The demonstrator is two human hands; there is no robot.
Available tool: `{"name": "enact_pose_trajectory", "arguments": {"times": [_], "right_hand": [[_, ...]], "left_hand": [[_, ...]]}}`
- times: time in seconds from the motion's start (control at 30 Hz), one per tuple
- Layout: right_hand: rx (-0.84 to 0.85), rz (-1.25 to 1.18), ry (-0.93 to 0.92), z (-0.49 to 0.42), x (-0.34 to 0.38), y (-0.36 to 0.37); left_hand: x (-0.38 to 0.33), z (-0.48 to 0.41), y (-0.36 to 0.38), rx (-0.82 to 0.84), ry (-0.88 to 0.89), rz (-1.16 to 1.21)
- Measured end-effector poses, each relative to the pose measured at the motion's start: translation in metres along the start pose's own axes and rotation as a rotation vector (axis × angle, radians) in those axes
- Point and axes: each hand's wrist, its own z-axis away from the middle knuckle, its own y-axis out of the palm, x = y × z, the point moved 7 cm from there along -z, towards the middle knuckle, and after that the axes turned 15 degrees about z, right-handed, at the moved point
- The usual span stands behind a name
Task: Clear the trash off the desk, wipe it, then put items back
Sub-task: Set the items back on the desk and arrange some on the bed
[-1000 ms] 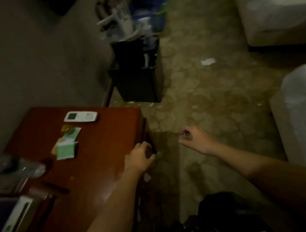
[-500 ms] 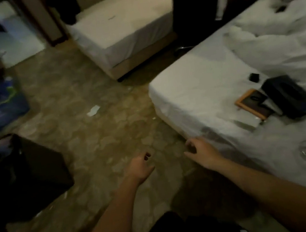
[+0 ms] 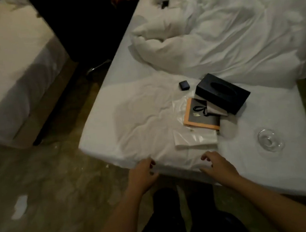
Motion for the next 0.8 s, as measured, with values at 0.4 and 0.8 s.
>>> {"name": "enact_pose_trajectory", "arguments": {"times": [0.4,0.8], "right_hand": [[-0.156,-0.246,0.356,-0.138,-0.056,-0.032],[-0.251,-0.193,0.377,-0.275,-0.142,-0.062]], "left_hand": [[-0.016,-0.195,0.024,0.158,0.04,-0.144],[-0.067,-0.325,0.099,-0.143,-0.341,0.083]]}}
